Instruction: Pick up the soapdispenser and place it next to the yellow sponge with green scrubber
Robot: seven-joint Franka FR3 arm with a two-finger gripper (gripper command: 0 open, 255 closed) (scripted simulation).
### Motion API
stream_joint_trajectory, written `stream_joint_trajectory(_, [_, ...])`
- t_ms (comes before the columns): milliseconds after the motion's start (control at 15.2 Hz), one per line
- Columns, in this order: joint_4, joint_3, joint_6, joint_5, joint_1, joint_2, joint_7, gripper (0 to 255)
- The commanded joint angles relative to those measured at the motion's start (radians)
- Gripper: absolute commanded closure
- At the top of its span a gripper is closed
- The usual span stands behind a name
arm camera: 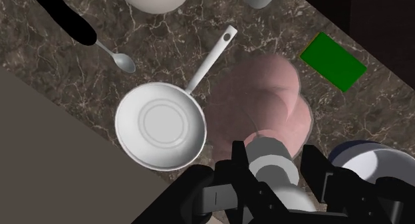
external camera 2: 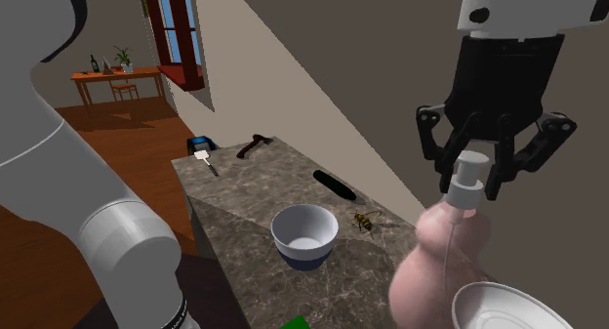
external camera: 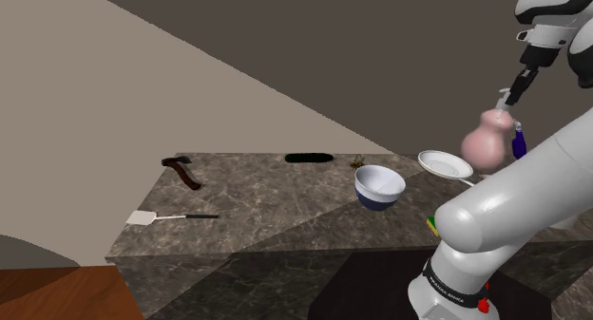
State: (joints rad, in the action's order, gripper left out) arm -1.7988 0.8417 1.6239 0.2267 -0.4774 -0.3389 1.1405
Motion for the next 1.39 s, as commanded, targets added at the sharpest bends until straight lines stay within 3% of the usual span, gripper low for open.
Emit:
stream_joint_trajectory(0, [-0.031,-0.001,0.025,0.007,-0.004,-0.010,-0.004,255])
stream_joint_trajectory(1320, [-0.307,0.041,0.289,0.041,-0.023,-0.027,-0.019,255])
